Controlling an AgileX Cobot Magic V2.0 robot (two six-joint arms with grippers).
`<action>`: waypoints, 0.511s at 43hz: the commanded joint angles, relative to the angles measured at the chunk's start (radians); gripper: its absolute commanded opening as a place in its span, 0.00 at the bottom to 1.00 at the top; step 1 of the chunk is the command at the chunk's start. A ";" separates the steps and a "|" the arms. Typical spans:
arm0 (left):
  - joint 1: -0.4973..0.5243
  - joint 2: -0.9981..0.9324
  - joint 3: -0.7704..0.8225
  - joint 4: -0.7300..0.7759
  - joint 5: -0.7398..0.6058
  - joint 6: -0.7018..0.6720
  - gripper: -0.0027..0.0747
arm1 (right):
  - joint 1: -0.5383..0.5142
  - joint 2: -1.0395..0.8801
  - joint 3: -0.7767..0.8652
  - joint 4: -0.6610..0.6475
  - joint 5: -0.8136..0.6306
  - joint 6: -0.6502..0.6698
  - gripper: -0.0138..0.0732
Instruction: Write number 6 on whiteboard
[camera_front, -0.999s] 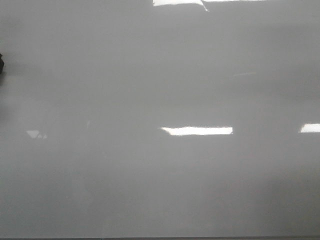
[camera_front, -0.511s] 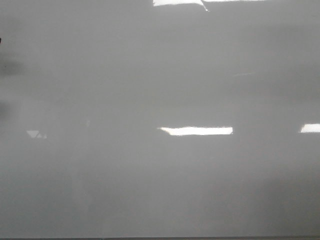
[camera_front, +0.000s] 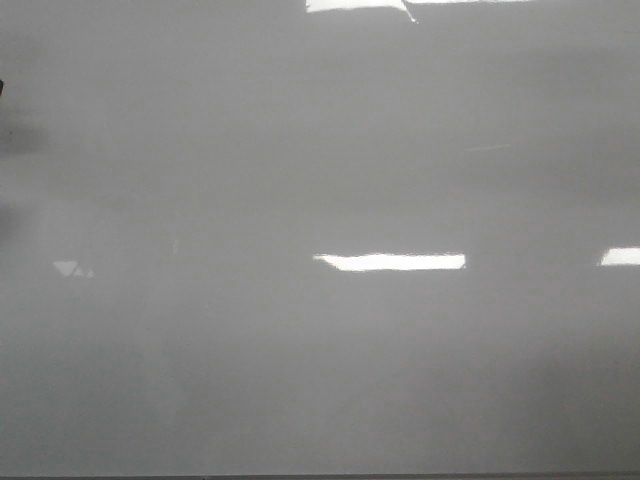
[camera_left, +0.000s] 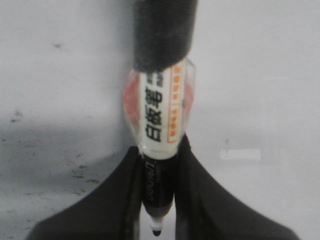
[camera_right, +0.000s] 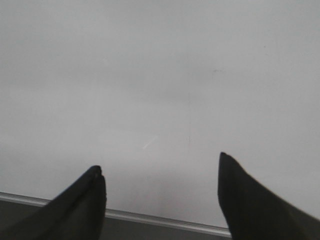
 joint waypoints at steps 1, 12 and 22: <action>-0.004 -0.073 -0.032 -0.010 -0.050 -0.008 0.01 | 0.001 0.004 -0.028 -0.013 -0.079 -0.009 0.74; -0.004 -0.208 -0.035 -0.010 0.047 -0.008 0.01 | 0.001 0.004 -0.029 -0.013 -0.082 -0.009 0.74; -0.013 -0.298 -0.177 -0.011 0.480 0.152 0.01 | 0.001 0.007 -0.049 -0.013 -0.047 -0.009 0.74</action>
